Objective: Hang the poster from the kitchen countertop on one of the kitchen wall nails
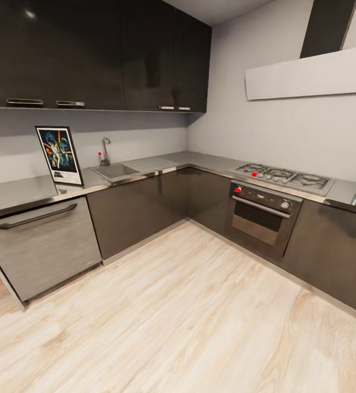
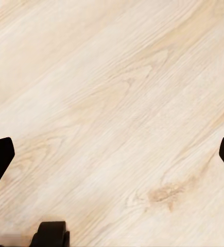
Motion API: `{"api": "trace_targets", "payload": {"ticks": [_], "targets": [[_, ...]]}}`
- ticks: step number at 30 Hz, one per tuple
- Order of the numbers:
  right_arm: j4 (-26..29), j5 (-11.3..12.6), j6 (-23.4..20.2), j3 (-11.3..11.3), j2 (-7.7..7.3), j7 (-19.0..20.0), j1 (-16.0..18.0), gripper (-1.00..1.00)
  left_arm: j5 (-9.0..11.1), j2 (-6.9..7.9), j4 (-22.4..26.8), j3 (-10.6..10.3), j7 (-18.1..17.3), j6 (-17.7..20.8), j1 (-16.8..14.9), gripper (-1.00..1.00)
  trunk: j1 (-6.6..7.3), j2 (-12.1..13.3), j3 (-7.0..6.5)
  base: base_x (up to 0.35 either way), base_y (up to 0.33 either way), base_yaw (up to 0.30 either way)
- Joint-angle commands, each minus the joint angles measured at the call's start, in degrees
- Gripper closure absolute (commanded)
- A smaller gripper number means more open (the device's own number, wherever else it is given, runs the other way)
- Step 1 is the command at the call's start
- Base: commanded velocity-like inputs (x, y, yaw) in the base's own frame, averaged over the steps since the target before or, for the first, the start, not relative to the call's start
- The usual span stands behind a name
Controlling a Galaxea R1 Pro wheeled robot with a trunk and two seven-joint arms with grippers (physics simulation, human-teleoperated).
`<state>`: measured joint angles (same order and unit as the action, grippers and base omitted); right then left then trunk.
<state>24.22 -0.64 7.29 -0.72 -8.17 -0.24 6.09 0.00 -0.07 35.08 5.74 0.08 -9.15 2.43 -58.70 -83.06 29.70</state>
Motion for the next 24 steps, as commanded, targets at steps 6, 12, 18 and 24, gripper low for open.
{"api": "trace_targets", "payload": {"ticks": [6, 12, 18, 24], "targets": [[-0.05, -0.06, 0.18, -0.07, -0.01, -0.02, 0.05, -1.00, 0.00, 0.00, 0.08, 0.06, 0.01, -0.04, 0.01, -1.00, -0.03, -0.02, 0.05, 0.277, -0.220, 0.004], [-0.05, -0.06, 0.22, -0.07, -0.01, -0.02, 0.06, -1.00, 0.00, -0.01, 0.07, 0.06, 0.01, -0.03, 0.02, -1.00, -0.03, -0.02, 0.05, 0.277, -0.220, 0.048], [-0.05, -0.06, 0.26, -0.07, -0.01, -0.02, 0.05, -1.00, 0.00, -0.01, 0.08, 0.06, 0.01, -0.06, 0.00, -1.00, -0.03, -0.02, 0.05, 0.277, -0.220, 0.123], [-0.05, -0.06, 0.27, -0.07, 0.06, -0.05, 0.03, -1.00, 0.00, 0.00, 0.08, 0.06, 0.03, -0.07, -0.01, -1.00, -0.03, -0.02, 0.05, 0.277, -0.220, 0.260]]}}
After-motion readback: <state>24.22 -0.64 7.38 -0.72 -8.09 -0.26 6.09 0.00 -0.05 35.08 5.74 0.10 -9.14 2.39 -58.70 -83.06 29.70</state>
